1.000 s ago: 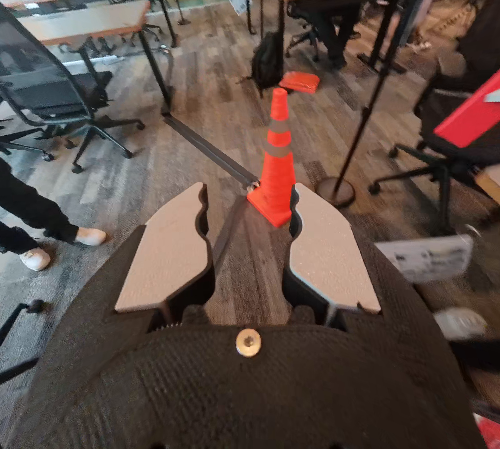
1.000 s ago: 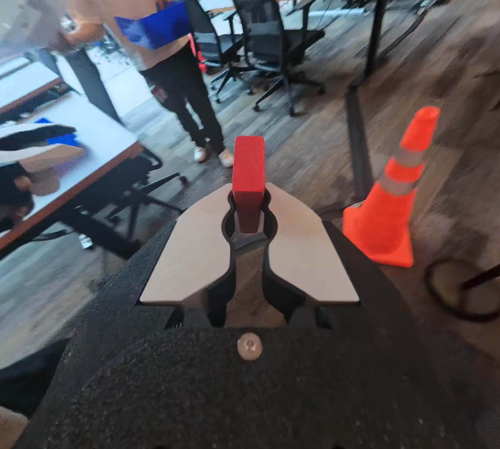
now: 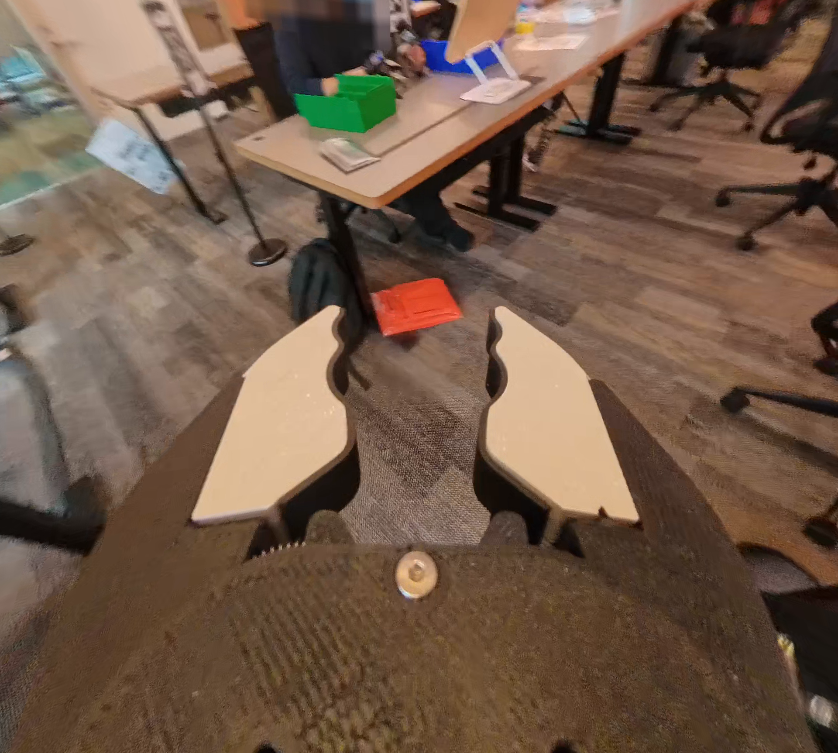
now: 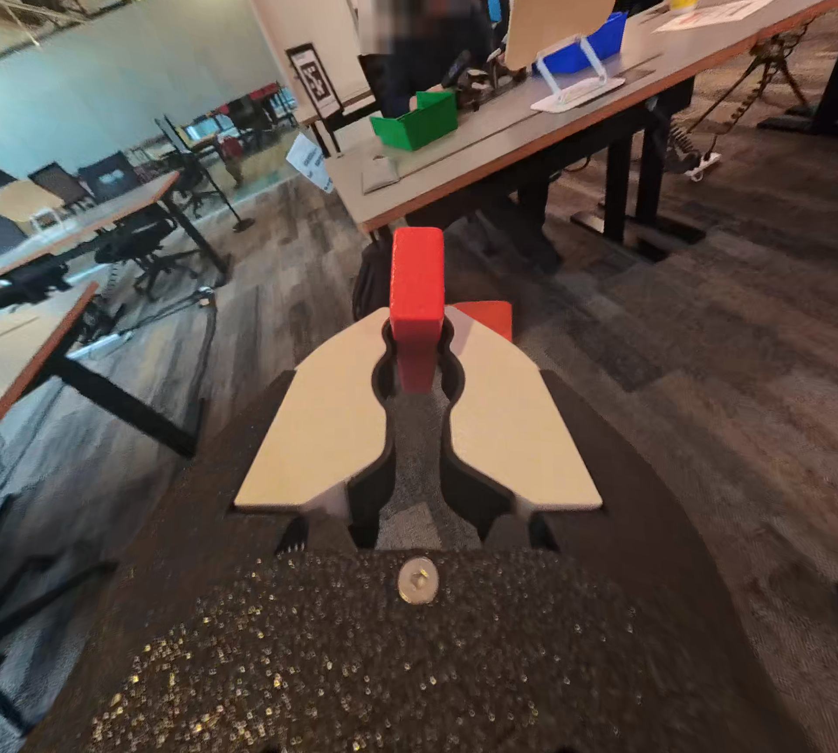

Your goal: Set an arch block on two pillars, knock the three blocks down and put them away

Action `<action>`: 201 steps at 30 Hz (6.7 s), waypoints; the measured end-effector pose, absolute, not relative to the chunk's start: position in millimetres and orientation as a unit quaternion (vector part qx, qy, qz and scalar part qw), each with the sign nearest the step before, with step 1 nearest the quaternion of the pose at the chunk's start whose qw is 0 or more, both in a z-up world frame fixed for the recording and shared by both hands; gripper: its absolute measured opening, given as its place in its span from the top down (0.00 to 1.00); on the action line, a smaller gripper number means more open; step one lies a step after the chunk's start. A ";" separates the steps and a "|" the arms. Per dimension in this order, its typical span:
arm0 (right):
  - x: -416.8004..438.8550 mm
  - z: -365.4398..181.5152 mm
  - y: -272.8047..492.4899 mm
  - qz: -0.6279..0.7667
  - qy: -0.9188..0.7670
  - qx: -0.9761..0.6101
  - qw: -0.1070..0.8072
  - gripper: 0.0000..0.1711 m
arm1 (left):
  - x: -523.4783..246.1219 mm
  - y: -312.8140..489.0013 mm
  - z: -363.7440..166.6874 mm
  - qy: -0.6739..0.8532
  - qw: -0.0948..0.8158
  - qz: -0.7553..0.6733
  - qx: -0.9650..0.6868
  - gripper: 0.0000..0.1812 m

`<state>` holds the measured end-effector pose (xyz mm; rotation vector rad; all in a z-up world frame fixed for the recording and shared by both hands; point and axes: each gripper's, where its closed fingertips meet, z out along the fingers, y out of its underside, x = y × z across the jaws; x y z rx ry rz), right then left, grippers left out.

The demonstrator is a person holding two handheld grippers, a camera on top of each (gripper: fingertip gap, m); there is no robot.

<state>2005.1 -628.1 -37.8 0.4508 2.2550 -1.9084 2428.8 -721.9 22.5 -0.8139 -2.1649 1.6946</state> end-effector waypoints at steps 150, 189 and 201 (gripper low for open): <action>208.4 -156.4 12.0 -0.053 0.082 0.835 -0.542 0.66 | -176.0 -20.1 -126.8 0.002 0.625 -0.042 -0.779 0.61; 61.8 -15.5 -176.6 -0.145 0.185 0.775 -0.586 0.67 | -206.6 -306.0 10.1 0.040 0.652 -0.084 -0.753 0.65; 73.5 13.6 -168.1 -0.132 0.147 0.757 -0.623 0.68 | -198.1 -261.7 6.2 0.040 0.672 -0.095 -0.733 0.66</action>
